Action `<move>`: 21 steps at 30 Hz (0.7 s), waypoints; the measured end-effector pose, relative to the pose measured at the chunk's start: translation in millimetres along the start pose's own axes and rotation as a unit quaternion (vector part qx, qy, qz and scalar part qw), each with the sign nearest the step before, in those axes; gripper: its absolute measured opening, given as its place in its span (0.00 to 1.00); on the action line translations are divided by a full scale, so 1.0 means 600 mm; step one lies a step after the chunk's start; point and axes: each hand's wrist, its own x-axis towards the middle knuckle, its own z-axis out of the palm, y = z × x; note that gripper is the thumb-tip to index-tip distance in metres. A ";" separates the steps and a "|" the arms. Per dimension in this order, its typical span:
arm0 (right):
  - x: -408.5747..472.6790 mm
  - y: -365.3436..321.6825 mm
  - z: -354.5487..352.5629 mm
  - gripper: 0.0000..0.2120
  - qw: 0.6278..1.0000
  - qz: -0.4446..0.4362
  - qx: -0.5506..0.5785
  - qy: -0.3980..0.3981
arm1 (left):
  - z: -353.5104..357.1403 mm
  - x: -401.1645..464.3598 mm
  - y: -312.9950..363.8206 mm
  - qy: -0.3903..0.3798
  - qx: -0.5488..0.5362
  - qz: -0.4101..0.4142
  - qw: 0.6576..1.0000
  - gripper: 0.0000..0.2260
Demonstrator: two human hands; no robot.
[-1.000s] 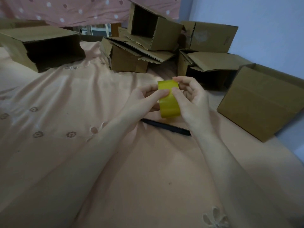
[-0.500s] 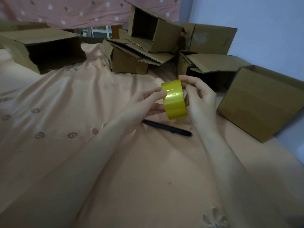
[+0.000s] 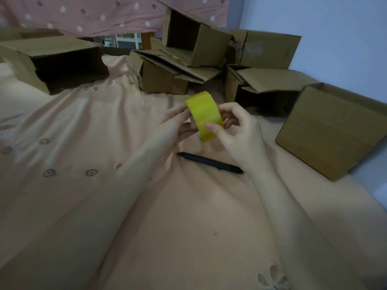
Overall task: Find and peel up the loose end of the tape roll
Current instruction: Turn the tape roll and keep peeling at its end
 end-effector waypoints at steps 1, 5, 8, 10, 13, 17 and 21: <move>-0.001 -0.001 0.001 0.12 1.000 -0.006 -0.011 0.004 | 0.002 0.000 0.001 0.015 0.016 -0.006 1.000 0.10; 0.000 -0.001 -0.002 0.12 0.999 -0.010 -0.045 0.022 | 0.000 0.004 -0.006 0.087 0.178 0.018 0.980 0.09; 0.003 0.003 -0.002 0.11 0.997 -0.018 -0.069 0.024 | -0.007 0.006 -0.005 0.123 0.218 0.089 0.964 0.09; 0.004 0.005 -0.001 0.11 0.996 -0.028 -0.080 0.033 | -0.010 0.003 -0.002 0.109 0.241 0.143 0.954 0.08; 0.004 0.007 -0.001 0.12 0.995 -0.032 -0.084 0.033 | -0.014 0.002 -0.007 0.066 0.277 0.180 0.942 0.07; 0.002 0.006 -0.001 0.12 0.994 -0.039 -0.097 0.026 | -0.013 0.006 -0.013 0.070 0.274 0.194 0.939 0.04; 0.001 0.004 0.000 0.12 0.992 -0.041 -0.123 0.010 | -0.009 0.003 -0.013 0.081 0.280 0.199 0.936 0.02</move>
